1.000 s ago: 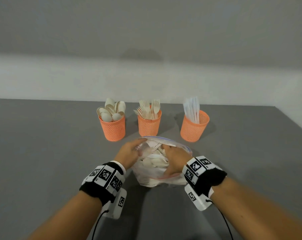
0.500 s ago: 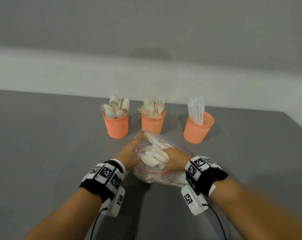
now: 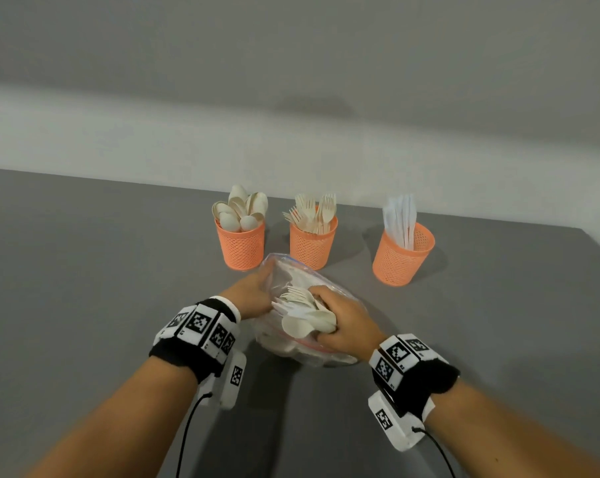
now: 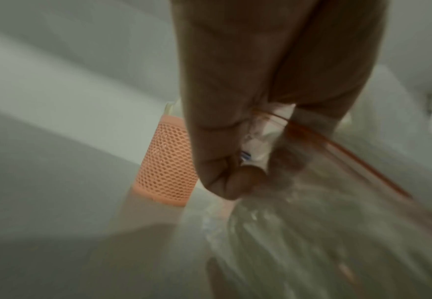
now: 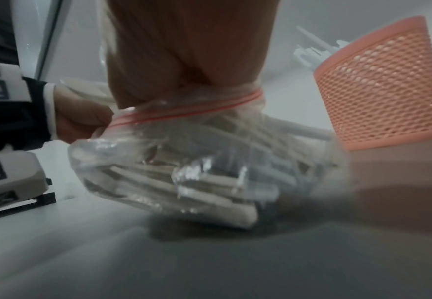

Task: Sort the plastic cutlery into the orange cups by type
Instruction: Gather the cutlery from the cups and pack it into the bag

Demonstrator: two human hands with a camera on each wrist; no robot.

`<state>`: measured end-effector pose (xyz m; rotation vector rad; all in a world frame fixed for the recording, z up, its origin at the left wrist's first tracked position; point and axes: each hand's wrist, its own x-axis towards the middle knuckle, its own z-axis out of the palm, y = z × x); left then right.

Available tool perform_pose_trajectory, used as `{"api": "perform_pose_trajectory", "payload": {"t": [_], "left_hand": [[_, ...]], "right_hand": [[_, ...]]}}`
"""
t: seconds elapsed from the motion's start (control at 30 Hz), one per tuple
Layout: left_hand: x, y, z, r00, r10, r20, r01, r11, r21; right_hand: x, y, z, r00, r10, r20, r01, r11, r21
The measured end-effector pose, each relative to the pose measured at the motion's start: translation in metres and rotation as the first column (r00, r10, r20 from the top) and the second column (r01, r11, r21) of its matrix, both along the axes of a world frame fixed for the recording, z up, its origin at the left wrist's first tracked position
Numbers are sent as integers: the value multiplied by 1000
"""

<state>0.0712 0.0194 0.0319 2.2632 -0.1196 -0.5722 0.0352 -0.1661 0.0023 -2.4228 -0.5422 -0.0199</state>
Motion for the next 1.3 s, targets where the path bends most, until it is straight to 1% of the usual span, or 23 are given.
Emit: {"api": "perform_pose_trajectory", "payload": {"t": [0.07, 0.1, 0.13, 0.2, 0.23, 0.33, 0.4, 0.47, 0.57, 0.6, 0.67, 0.7, 0.73, 0.77, 0.8, 0.87, 0.9, 0.97, 1.0, 1.07, 1.17, 1.23, 1.3], "left_hand": [[1, 4, -2, 994, 59, -95, -79, 972, -222], [1, 8, -4, 988, 90, -124, -122, 951, -285], [2, 13, -6, 985, 129, -118, -159, 943, -294], [3, 20, -9, 980, 195, -49, -201, 958, -203], [2, 23, -11, 981, 196, -16, -196, 971, -136], [-4, 23, -11, 995, 97, 32, -98, 994, 42], [-6, 21, -11, 998, 49, 41, -52, 995, 91], [-7, 22, -11, 997, 48, 53, -54, 992, 114], [-6, 27, -7, 995, 104, 9, -104, 985, 139], [-6, 29, -4, 995, 99, 28, -102, 981, 163], [-5, 30, 5, 984, 77, 158, -110, 972, 208], [-4, 28, 11, 965, 81, 250, -125, 978, 164], [-4, 24, 18, 943, 90, 320, -117, 991, 67], [-7, 18, 26, 935, 95, 341, -78, 995, -62], [-10, 11, 34, 948, 78, 307, -18, 981, -195], [-13, -7, 41, 989, -24, 149, 83, 912, -402], [-15, -14, 42, 996, -72, 53, 89, 864, -496], [-16, -27, 43, 979, -132, -157, -7, 743, -669], [-16, -31, 43, 965, -152, -212, -46, 700, -712], [-16, -39, 44, 949, -197, -245, -52, 672, -739], [-15, -45, 43, 920, -272, -281, -26, 673, -739], [-13, -48, 43, 911, -296, -288, -12, 678, -735], [-12, -52, 42, 915, -286, -283, -30, 651, -758]], "right_hand": [[1, 6, 2, 999, -42, 29, 42, 999, -14], [2, 8, 2, 998, -57, 16, 57, 998, 14], [3, 8, 2, 998, -67, -10, 68, 995, 68], [5, 4, 2, 988, -99, -122, 127, 961, 246], [5, 3, 5, 977, -121, -173, 175, 922, 345], [7, 0, 18, 939, -194, -284, 325, 768, 551], [11, 0, 27, 913, -241, -329, 401, 680, 614], [18, 0, 34, 888, -279, -365, 457, 620, 638], [23, 4, 51, 892, -259, -371, 452, 541, 709], [25, 4, 56, 900, -236, -367, 436, 514, 739], [26, 2, 66, 912, -170, -373, 408, 463, 787], [26, 1, 68, 912, -149, -382, 407, 447, 797], [25, 0, 71, 912, -119, -392, 403, 433, 806], [23, 1, 73, 914, -86, -396, 394, 413, 821], [20, 4, 76, 914, -41, -403, 385, 395, 834], [14, 14, 81, 900, 72, -429, 372, 384, 845], [11, 19, 83, 889, 109, -445, 374, 390, 841], [9, 25, 87, 870, 160, -467, 372, 408, 834], [9, 25, 88, 858, 172, -483, 376, 429, 821], [9, 23, 92, 839, 170, -517, 386, 486, 784], [10, 14, 95, 821, 113, -560, 386, 613, 689], [9, 9, 98, 808, 102, -581, 380, 663, 645], [9, 7, 100, 789, 103, -606, 372, 705, 604]]}}
